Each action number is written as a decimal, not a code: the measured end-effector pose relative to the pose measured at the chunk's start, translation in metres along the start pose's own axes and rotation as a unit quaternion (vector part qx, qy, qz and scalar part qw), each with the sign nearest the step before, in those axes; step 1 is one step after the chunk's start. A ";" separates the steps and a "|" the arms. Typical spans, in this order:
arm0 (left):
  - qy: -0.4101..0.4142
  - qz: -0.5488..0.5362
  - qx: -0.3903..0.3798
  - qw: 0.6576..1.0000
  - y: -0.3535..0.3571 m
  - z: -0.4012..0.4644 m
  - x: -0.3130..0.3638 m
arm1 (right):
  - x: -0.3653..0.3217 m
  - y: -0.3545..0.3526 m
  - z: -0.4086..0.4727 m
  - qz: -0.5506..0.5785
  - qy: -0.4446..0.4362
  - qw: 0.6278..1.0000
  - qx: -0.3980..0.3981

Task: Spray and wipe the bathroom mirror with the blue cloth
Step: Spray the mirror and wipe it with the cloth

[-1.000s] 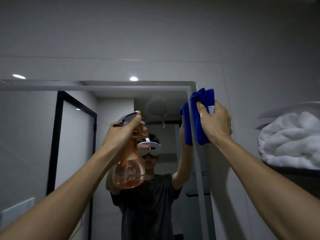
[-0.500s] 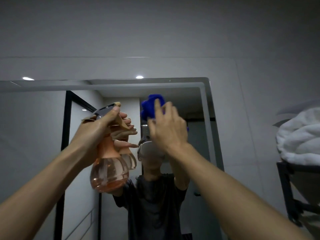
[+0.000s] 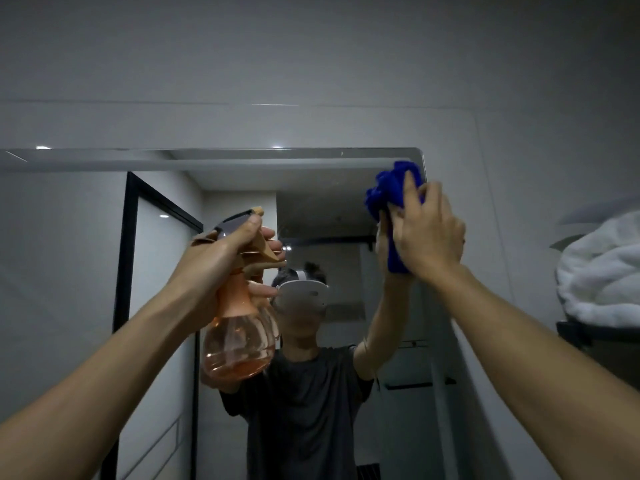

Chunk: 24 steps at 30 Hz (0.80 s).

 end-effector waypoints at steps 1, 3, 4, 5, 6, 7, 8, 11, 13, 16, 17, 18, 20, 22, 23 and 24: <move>0.002 -0.001 -0.002 1.000 0.001 0.002 0.001 | 0.002 -0.004 0.010 0.024 0.036 0.999 -0.006; 0.006 -0.003 -0.003 1.000 0.001 0.004 0.005 | -0.003 -0.011 0.026 0.065 0.091 0.994 -0.010; 0.009 -0.004 0.000 1.000 0.000 0.004 0.007 | -0.011 -0.014 0.033 0.079 0.107 0.991 -0.006; 0.012 -0.004 0.004 1.000 -0.002 0.003 0.009 | -0.021 -0.016 0.037 0.086 0.111 0.990 -0.001; 0.016 -0.005 0.009 1.000 -0.005 0.002 0.010 | -0.034 -0.017 0.040 0.087 0.096 0.992 0.002; 0.019 -0.003 0.012 1.000 -0.008 0.001 0.011 | -0.050 -0.018 0.040 0.085 0.063 0.994 0.005; 0.022 0.000 0.013 1.000 -0.011 0.000 0.011 | -0.067 -0.018 0.037 0.081 0.017 0.997 0.006; 0.030 -0.004 0.018 0.999 -0.019 -0.003 0.011 | -0.114 -0.004 0.001 0.023 -0.157 0.987 -0.002; 0.038 -0.005 0.023 0.999 -0.025 -0.004 0.012 | -0.126 0.006 -0.030 -0.022 -0.251 0.968 -0.003; 0.047 0.001 0.029 0.998 -0.031 -0.006 0.013 | -0.106 0.014 -0.047 -0.054 -0.327 0.943 0.006; 0.051 0.001 0.031 0.998 -0.032 -0.006 0.013 | -0.093 0.014 -0.045 -0.064 -0.334 0.940 0.010; 0.055 0.001 0.035 0.998 -0.033 -0.006 0.014 | -0.079 0.013 -0.038 -0.071 -0.322 0.944 0.012; 0.064 -0.004 0.038 0.997 -0.033 -0.005 0.015 | -0.047 0.009 -0.016 -0.069 -0.236 0.969 0.011; 0.068 -0.009 0.035 0.997 -0.033 -0.003 0.016 | -0.018 0.001 0.012 -0.055 -0.119 0.991 0.021; 0.065 -0.004 0.034 0.997 -0.033 -0.003 0.015 | -0.009 -0.003 0.024 -0.044 -0.067 0.997 0.024; 0.062 0.000 0.033 0.998 -0.033 -0.003 0.014 | -0.004 -0.008 0.037 -0.030 -0.019 0.999 0.022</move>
Point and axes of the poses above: each hand's wrist, its own z-axis towards the middle knuckle, its own y-axis out of the palm, x = y × z, the point moved 3 cm from there along z, towards the middle knuckle, and after that the axes turned 15 degrees about -x, right-handed, at the moved point
